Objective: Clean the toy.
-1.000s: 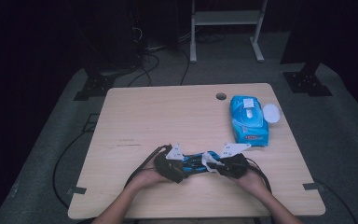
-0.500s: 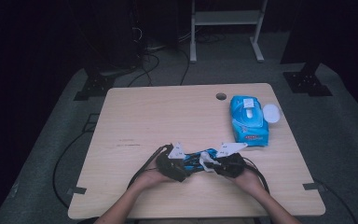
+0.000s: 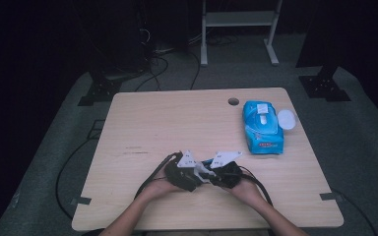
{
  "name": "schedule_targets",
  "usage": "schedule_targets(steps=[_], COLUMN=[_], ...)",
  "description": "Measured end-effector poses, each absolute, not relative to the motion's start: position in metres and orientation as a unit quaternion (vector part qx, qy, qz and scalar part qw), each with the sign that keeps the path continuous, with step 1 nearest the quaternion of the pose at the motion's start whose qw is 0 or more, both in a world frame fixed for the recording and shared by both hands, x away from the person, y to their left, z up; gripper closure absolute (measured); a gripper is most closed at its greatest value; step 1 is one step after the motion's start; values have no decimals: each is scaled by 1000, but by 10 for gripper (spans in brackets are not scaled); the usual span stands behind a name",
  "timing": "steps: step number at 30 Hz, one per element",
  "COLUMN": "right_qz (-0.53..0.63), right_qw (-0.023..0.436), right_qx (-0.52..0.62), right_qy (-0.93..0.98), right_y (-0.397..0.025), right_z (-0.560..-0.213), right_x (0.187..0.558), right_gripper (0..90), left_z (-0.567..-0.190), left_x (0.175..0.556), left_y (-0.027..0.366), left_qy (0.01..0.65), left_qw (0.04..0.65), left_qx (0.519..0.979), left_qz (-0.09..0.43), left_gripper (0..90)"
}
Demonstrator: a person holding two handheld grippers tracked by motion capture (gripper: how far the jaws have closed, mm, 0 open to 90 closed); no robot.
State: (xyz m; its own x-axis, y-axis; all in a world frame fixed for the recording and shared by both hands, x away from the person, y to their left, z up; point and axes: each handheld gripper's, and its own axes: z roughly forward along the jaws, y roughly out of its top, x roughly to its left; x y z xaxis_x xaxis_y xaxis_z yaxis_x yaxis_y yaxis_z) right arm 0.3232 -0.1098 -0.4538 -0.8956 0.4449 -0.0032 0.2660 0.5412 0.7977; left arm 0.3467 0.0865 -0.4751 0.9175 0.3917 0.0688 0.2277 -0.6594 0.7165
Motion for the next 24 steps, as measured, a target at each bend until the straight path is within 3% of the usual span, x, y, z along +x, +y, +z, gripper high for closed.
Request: schedule_targets(steps=[7,14,24], right_qz=[431,418,404], right_qw=[114,141,147], right_qx=[221,279,302], right_qy=[868,853,851], right_y=[-128,-179,-193], right_z=[-452,-459,-462], right_x=[327,333,340], right_gripper=[810,810,810], left_z=[-475,-475,-475], left_x=[347,347,348], left_y=[87,87,88], left_qy=[172,168,165], left_qw=[377,376,376], left_qx=[904,905,905], left_qz=[108,110,109], left_gripper=[228,228,228])
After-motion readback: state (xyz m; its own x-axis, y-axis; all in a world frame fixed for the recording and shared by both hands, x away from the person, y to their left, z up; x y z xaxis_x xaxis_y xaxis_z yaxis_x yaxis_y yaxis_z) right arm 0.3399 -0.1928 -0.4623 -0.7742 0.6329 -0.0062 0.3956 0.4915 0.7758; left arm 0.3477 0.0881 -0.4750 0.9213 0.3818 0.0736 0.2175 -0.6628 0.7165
